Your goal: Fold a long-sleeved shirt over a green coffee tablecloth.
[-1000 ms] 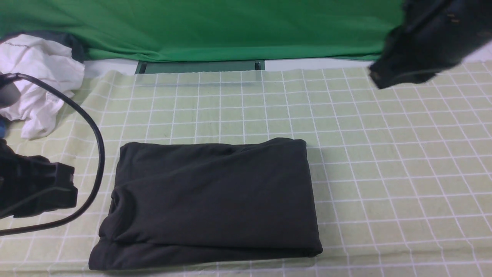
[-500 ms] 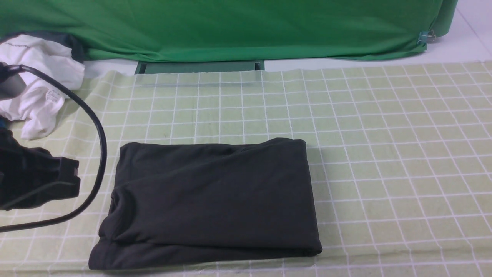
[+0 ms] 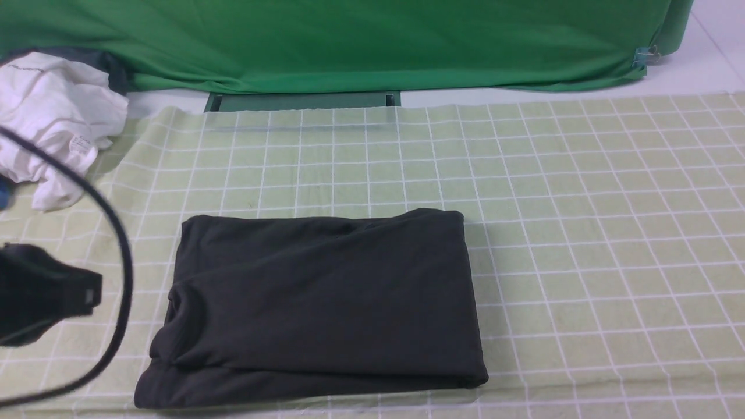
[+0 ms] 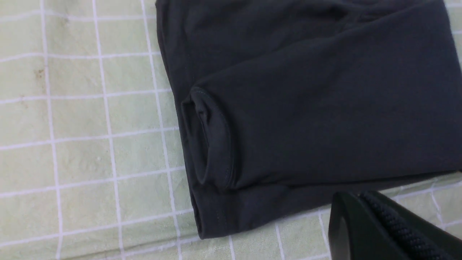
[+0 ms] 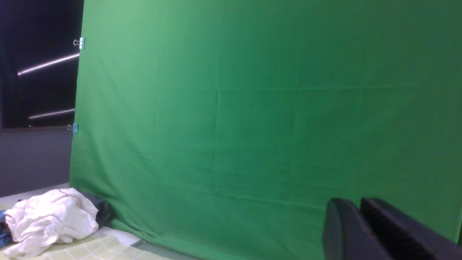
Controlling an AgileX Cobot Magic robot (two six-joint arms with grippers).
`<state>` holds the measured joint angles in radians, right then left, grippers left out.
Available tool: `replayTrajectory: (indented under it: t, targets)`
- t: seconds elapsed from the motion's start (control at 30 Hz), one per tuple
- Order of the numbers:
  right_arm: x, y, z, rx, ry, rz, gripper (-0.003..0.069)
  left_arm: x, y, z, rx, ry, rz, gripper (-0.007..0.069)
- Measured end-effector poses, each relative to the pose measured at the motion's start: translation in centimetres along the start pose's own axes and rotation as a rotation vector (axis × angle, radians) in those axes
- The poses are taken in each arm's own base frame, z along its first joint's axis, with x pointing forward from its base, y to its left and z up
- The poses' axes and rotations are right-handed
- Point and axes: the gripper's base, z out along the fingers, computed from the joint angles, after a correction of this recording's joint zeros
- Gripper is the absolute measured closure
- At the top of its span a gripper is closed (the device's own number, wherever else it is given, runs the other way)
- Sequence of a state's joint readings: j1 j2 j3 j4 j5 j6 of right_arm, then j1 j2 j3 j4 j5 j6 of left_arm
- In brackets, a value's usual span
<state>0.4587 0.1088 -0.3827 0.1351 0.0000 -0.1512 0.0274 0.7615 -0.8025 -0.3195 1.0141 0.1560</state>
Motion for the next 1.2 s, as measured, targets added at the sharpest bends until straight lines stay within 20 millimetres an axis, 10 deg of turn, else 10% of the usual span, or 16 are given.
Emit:
replayTrajectory:
  t: [0.5,1.2]
  targets:
    - [0.0,0.0,0.0,0.0,0.0,0.0,0.054,5.7,-2.2,-8.9,0.008,-0.594,0.113,0.0611]
    - [0.1,0.0,0.0,-0.002,0.016,-0.001,0.0483,5.2,-0.9,-7.3,-0.106,-0.793,0.201,0.061]
